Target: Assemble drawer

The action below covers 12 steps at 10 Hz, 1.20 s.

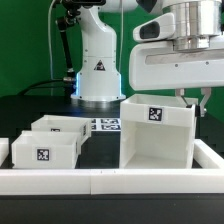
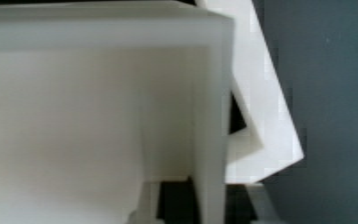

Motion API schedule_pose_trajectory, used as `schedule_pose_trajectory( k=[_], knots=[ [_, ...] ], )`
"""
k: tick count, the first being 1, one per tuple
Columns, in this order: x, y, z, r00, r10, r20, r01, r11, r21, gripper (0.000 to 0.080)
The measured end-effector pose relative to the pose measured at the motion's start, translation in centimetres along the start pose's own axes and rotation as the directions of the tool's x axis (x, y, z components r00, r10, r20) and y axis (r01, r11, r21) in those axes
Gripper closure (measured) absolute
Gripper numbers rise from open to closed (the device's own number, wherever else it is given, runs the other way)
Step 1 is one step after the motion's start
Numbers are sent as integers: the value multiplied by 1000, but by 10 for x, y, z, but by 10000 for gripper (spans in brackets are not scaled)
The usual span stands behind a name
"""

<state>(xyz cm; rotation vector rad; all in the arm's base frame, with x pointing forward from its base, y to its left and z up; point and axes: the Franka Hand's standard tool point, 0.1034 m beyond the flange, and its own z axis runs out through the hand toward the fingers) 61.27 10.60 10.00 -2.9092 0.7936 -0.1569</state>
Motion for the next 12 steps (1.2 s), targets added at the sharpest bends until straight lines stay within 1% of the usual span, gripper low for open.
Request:
schedule_pose_trajectory(
  k=[2,4,7,8,10,11,12],
  knots=[
    [1,0,1,999,39,2,-39,999,-3,758],
    [0,-3,-1,987,158,5,-158,987,9,758],
    [3,1,-1,956,293,7,-293,956,6,758],
    [9,0,0,937,349,11,-349,937,11,758],
    [18,1,1,882,471,21,-471,882,1,757],
    [19,2,0,855,517,29,-517,856,1,757],
    [18,0,0,803,595,35,-595,804,3,757]
  ],
)
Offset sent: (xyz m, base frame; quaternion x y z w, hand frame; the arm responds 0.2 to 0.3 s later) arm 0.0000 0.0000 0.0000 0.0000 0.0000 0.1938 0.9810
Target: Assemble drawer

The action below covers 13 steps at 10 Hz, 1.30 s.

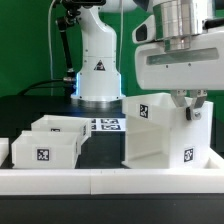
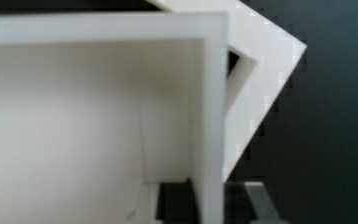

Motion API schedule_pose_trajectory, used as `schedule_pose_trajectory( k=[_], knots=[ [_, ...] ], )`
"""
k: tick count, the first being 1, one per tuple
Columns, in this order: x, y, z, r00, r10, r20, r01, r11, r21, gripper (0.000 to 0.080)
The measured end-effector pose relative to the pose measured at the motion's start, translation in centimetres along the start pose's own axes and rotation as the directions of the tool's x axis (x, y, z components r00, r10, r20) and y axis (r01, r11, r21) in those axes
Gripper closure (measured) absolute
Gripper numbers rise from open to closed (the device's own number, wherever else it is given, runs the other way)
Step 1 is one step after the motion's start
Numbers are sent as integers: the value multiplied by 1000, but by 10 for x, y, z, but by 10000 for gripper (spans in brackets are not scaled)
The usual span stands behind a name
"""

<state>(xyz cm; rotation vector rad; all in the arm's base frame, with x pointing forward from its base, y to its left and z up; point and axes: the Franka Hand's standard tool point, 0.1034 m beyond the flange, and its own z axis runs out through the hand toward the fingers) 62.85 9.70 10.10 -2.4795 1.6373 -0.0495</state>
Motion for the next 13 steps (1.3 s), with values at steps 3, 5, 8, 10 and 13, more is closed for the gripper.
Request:
schedule_pose_trajectory(
  k=[3,5,8,10,13],
  knots=[
    [3,1,0,989,145,5,-145,989,2,757],
    [9,-6,2,966,258,27,-258,966,-1,757],
    [14,-19,4,915,400,49,-399,916,-34,757],
    [13,-19,4,918,393,49,-392,919,-37,757],
    [13,-19,5,924,380,49,-378,925,-37,572]
  ],
)
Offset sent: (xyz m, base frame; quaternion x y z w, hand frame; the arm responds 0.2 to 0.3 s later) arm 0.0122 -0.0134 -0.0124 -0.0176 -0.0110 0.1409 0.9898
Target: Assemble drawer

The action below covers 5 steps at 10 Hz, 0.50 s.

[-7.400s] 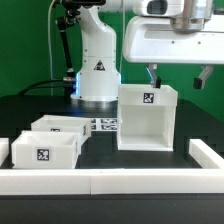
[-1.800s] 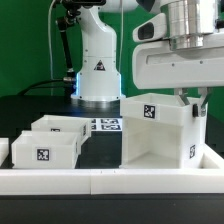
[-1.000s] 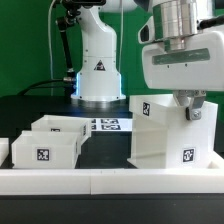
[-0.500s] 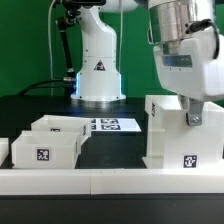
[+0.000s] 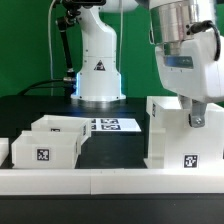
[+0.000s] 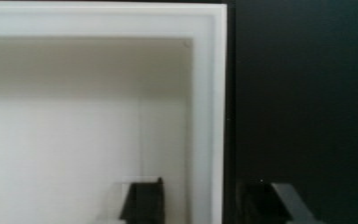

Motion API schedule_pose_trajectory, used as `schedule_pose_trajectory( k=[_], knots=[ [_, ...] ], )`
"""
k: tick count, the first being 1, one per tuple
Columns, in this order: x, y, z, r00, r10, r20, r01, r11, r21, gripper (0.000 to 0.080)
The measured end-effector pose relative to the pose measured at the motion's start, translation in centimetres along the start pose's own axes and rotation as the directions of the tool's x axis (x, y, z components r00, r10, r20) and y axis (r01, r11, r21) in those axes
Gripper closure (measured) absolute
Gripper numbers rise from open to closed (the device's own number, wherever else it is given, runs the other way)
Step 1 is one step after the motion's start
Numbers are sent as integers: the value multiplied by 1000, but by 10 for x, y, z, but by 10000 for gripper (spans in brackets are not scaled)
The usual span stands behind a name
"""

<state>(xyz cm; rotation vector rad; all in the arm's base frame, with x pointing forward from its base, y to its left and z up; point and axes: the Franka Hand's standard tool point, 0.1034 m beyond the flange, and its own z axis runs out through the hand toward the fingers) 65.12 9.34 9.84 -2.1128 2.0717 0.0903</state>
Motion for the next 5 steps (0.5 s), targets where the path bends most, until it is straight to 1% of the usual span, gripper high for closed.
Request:
schedule_pose_trajectory(
  k=[1,2,3,4,5],
  knots=[
    [-1,0,-1,997,-76,0,76,997,1,439],
    [-2,-1,-3,993,-117,1,117,993,3,439],
    [-2,-3,-9,987,-162,1,162,987,12,255],
    [-3,-4,-20,981,-193,4,193,981,25,183],
    [-2,-3,-28,972,-235,2,234,972,32,183]
  ],
)
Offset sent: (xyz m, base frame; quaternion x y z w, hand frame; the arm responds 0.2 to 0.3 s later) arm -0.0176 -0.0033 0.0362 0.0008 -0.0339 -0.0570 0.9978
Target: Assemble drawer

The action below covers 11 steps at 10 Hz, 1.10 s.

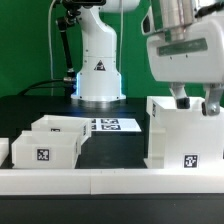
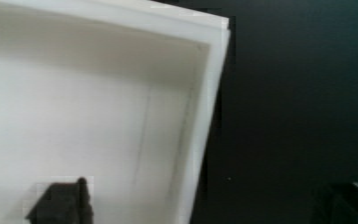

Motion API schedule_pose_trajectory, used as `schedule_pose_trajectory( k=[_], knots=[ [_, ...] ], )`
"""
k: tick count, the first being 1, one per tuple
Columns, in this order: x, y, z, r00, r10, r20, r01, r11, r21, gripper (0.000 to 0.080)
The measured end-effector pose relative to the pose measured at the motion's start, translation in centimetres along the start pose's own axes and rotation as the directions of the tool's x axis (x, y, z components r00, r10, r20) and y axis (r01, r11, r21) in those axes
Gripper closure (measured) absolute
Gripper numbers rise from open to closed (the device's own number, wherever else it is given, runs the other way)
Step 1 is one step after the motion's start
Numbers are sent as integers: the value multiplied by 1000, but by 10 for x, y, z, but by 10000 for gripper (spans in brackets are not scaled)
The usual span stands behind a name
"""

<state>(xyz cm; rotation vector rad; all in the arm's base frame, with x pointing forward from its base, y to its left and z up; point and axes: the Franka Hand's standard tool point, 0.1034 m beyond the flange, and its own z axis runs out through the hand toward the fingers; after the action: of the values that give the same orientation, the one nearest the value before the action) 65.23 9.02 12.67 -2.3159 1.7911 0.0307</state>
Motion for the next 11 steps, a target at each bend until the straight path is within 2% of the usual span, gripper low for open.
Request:
schedule_pose_trajectory(
  k=[2,3,6,7,9,11],
  knots=[
    [-3,-1,-19,996,-89,8,89,996,-2,151],
    [-3,-2,-24,990,-138,5,138,990,7,151],
    [-4,-1,-20,989,-149,6,149,989,3,150],
    [-3,1,-21,971,-240,3,240,971,-6,150],
    [8,10,-24,826,-564,9,564,826,-23,150],
    [22,20,-24,709,-705,16,705,709,-29,150]
  ],
)
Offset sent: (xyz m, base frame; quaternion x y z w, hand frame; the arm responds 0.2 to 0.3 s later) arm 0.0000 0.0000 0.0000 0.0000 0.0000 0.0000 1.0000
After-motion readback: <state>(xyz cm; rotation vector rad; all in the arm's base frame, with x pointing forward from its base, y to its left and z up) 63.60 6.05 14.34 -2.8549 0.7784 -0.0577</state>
